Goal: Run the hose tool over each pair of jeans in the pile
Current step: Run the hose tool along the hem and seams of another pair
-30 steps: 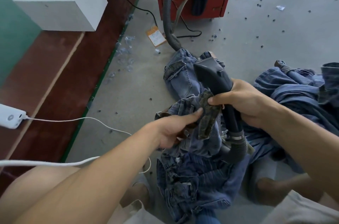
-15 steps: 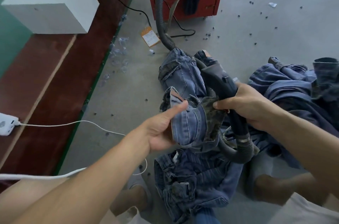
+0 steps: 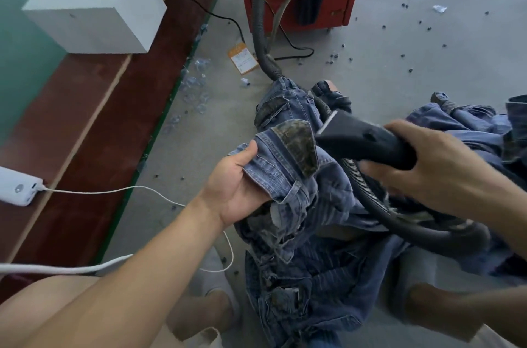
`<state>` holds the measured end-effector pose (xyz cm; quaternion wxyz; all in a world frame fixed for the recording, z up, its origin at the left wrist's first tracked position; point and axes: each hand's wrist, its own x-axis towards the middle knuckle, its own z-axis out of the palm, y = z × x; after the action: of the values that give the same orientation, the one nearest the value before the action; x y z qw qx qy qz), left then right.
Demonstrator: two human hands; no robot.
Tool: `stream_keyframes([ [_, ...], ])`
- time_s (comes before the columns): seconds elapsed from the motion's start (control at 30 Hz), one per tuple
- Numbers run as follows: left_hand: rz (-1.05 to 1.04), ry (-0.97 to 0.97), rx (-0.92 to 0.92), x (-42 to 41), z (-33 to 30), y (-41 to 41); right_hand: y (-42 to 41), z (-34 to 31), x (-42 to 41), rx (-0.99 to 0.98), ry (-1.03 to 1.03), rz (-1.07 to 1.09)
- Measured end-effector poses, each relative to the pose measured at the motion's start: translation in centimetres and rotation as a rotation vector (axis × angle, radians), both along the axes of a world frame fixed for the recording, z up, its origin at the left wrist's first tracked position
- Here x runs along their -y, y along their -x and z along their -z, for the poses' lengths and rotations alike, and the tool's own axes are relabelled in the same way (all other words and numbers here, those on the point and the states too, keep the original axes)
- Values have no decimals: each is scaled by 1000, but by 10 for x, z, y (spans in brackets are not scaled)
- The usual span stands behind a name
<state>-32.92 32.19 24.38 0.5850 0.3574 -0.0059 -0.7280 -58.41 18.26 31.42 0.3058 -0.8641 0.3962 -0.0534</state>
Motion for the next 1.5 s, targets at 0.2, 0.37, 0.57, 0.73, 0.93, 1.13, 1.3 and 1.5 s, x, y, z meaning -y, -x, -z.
stream_keyframes([
  [0.2, -3, -24, 43, 10, -2, 15, -10, 24, -16, -123, -33, -74],
  [0.37, -5, 1, 165, 14, -1, 16, -22, 25, -7, 41, -127, 147],
  [0.57, -16, 9, 349, 13, 7, 28, -11, 2, -3, 38, -117, 170],
  [0.73, 37, 104, 403, 12, 9, 47, -15, 4, -11, -26, -163, 106],
  [0.93, 36, 91, 371, 10, 9, 40, -22, 9, 21, 303, -441, 464],
  [1.13, 24, 61, 429, 9, 14, 34, -14, 6, 7, 54, -313, 42],
  [1.3, 119, 50, 867, 10, 15, 33, -25, 15, 19, 197, -369, 292],
  [1.5, 407, 106, 1571, 5, 28, 36, -7, -11, 32, 4, -430, 49],
])
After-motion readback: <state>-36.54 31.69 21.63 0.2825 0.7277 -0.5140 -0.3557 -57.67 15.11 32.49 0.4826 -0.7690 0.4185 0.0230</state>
